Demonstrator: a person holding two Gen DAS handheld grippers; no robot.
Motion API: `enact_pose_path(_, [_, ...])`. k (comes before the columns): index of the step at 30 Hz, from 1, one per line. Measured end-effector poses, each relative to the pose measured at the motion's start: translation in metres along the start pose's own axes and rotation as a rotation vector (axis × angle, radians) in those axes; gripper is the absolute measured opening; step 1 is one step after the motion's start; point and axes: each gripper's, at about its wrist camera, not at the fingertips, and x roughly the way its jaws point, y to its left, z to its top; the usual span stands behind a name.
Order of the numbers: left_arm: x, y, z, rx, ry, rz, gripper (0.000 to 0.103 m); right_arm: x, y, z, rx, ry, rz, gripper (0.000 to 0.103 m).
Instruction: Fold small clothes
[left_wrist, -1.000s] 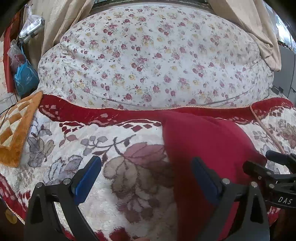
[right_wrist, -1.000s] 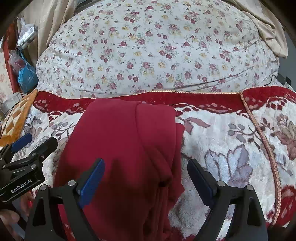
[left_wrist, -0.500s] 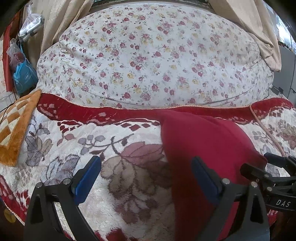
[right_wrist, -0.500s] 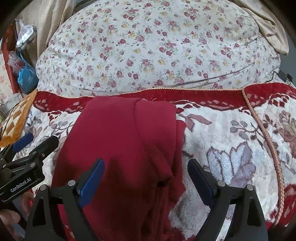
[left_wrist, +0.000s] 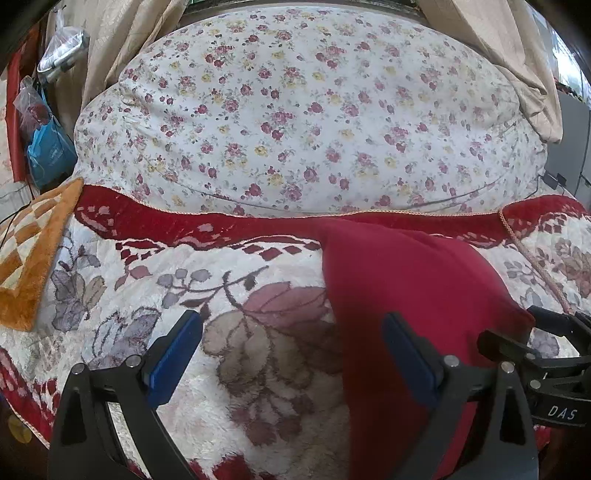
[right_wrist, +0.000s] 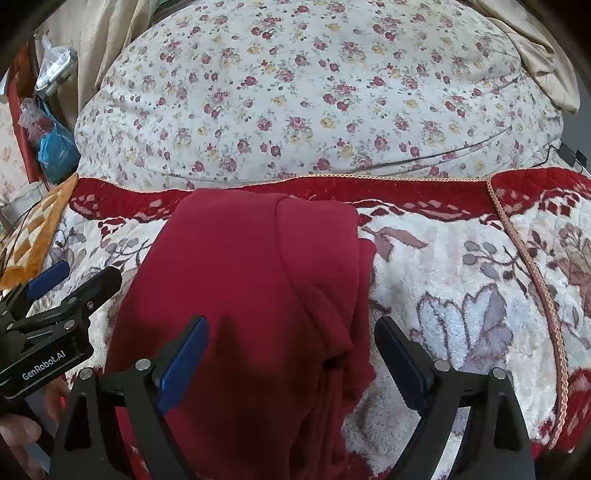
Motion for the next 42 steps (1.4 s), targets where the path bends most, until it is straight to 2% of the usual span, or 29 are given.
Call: enact_pose_path(42, [0.0039,0.0016,-0.0011,-0.010,0.015,-0.003,0.097,0.0031,0.0064,-0.0012,-0.012,0.017,0.003,0.094])
